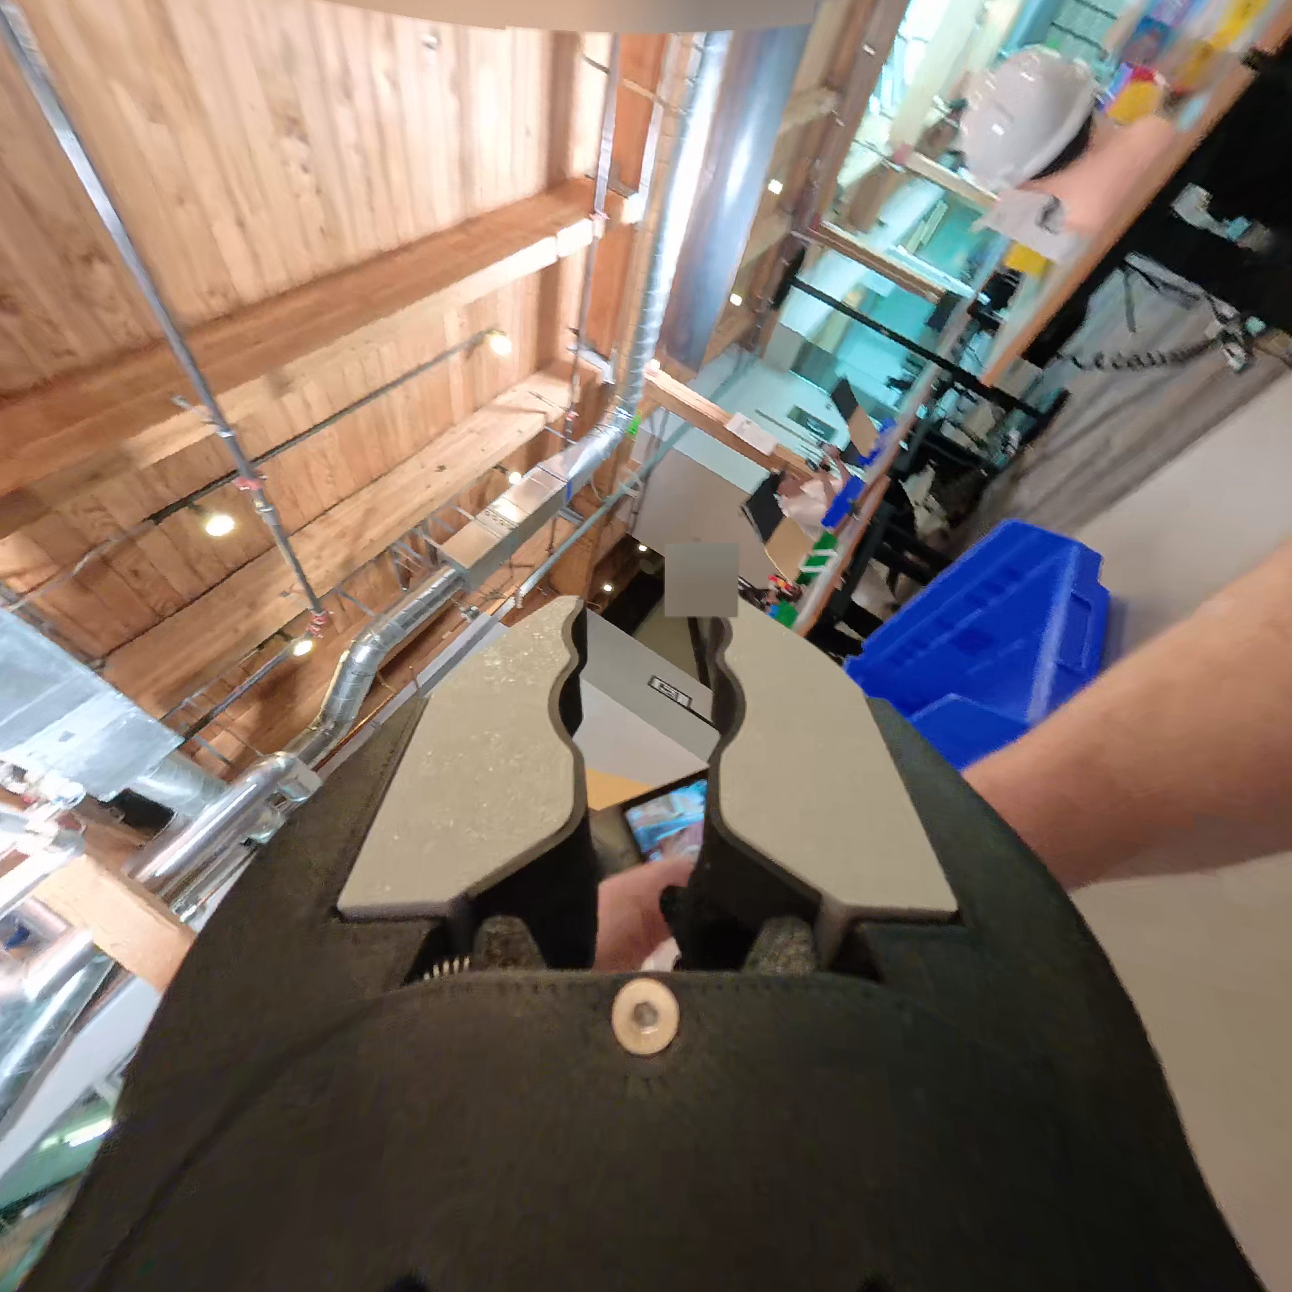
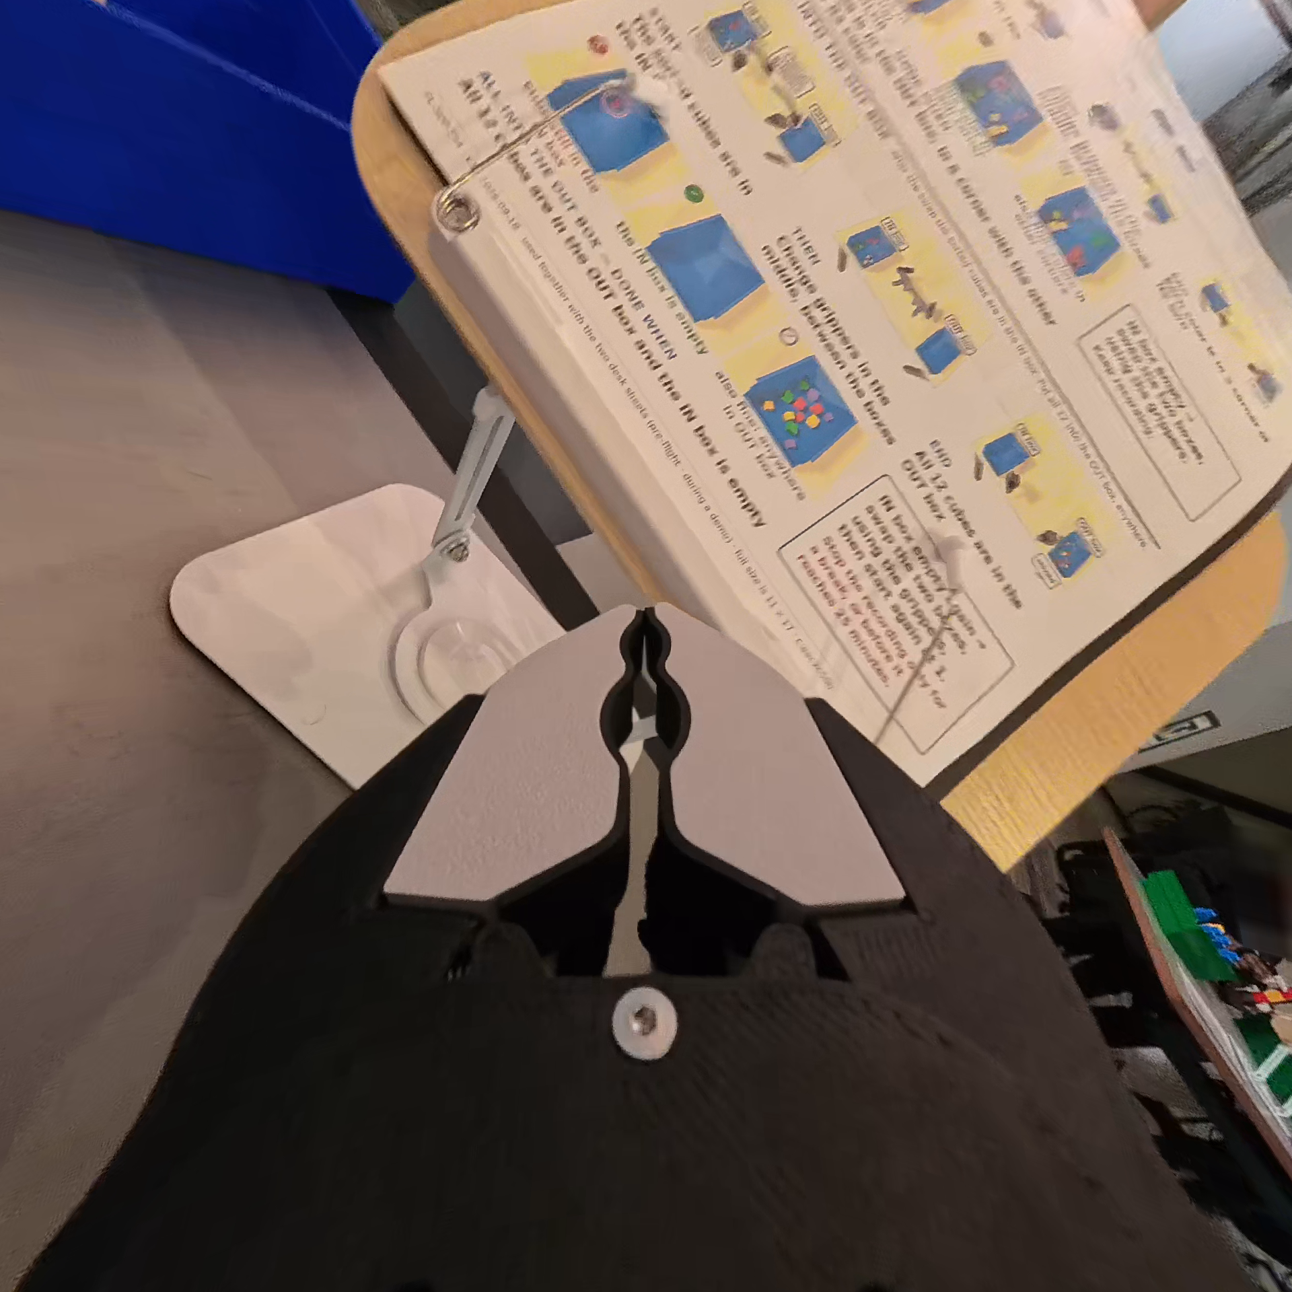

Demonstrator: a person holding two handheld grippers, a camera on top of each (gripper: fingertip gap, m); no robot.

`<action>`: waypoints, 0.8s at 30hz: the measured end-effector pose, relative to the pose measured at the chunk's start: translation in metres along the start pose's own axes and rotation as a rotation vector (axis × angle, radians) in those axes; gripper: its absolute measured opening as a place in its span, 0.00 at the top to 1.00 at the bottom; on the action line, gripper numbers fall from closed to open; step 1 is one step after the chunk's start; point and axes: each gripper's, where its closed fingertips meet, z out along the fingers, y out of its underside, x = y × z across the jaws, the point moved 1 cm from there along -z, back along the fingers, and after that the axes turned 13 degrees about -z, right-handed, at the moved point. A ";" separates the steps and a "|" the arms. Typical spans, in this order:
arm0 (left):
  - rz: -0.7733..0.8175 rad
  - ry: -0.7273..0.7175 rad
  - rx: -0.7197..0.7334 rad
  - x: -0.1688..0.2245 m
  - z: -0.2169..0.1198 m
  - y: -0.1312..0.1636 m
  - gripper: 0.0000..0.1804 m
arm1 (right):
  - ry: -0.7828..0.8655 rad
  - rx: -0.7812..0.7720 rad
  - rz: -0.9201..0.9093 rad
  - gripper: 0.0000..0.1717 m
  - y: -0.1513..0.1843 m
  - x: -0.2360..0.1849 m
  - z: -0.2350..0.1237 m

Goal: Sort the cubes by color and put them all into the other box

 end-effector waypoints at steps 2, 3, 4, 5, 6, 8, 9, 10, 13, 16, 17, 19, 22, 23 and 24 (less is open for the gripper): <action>-0.032 -0.085 0.033 -0.023 -0.006 -0.004 0.89 | 0.024 0.040 0.052 1.00 -0.003 0.011 -0.005; -0.042 -0.118 0.028 -0.034 -0.008 -0.002 0.92 | 0.008 0.059 0.119 1.00 -0.003 0.015 -0.006; -0.057 -0.149 0.006 -0.045 -0.010 0.003 0.96 | 0.005 0.083 0.191 1.00 -0.003 0.022 -0.008; -0.082 -0.187 -0.012 -0.057 -0.012 0.009 0.99 | 0.026 0.093 0.221 1.00 0.000 0.030 -0.010; -0.114 -0.220 -0.019 -0.069 -0.015 0.015 1.00 | 0.060 0.095 0.221 1.00 0.004 0.039 -0.013; -0.185 -0.273 -0.059 -0.089 -0.021 0.032 1.00 | 0.124 0.142 0.288 1.00 0.007 0.059 -0.021; -0.221 -0.297 -0.086 -0.099 -0.023 0.043 1.00 | 0.146 0.165 0.339 1.00 0.010 0.069 -0.025; -0.261 -0.313 -0.101 -0.107 -0.026 0.052 1.00 | 0.174 0.171 0.368 1.00 0.015 0.079 -0.028; -0.364 -0.361 -0.155 -0.124 -0.033 0.082 1.00 | 0.241 0.223 0.468 1.00 0.027 0.106 -0.040; -0.449 -0.388 -0.203 -0.132 -0.038 0.112 1.00 | 0.258 0.260 0.587 1.00 0.044 0.128 -0.050; -0.473 -0.387 -0.221 -0.132 -0.039 0.121 1.00 | 0.264 0.268 0.620 1.00 0.051 0.135 -0.054; -0.500 -0.385 -0.258 -0.129 -0.040 0.140 1.00 | 0.300 0.262 0.671 1.00 0.068 0.150 -0.060; -0.563 -0.374 -0.306 -0.123 -0.040 0.164 1.00 | 0.349 0.251 0.706 1.00 0.088 0.167 -0.069; -0.569 -0.373 -0.323 -0.121 -0.041 0.170 1.00 | 0.356 0.244 0.722 1.00 0.094 0.170 -0.070; -0.568 -0.373 -0.338 -0.119 -0.041 0.176 1.00 | 0.363 0.236 0.725 1.00 0.099 0.172 -0.071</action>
